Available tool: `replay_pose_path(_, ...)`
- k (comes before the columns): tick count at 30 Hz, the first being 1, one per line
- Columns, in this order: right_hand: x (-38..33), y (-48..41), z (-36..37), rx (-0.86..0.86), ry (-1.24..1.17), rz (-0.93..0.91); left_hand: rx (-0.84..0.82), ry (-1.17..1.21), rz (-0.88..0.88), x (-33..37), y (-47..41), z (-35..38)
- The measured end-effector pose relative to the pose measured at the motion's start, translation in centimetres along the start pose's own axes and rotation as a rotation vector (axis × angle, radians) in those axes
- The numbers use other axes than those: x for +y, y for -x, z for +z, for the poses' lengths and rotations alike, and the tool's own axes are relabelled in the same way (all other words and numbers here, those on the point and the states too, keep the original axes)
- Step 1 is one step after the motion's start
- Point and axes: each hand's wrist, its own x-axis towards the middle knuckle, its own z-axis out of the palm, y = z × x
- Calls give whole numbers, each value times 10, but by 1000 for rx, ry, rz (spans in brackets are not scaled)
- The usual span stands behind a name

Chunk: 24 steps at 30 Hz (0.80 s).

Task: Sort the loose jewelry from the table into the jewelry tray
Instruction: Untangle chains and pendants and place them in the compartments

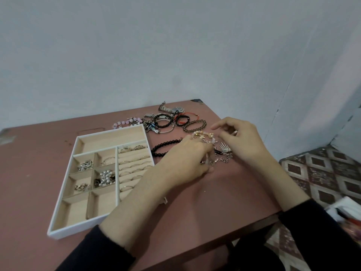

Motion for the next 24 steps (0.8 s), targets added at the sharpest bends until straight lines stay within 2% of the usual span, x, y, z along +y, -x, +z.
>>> replay_pose_path(7, 0, 2, -1, -30, 39, -10, 3, 30, 34, 0, -4, -4)
replay_pose_path(10, 3, 3, 0, -16, 41, 3, 57, 118, 15, 2, -5, -4)
replay_pose_path(13, 8, 4, 2, -6, 39, 32, 104, 66, 20, 3, -7, -4)
replay_pose_path(20, 10, 3, 4, -7, 55, 45, 11, -17, 15, 3, -15, -3)
replay_pose_path(24, 8, 4, 3, 5, 46, 47, 20, 39, -15, 4, -16, -7)
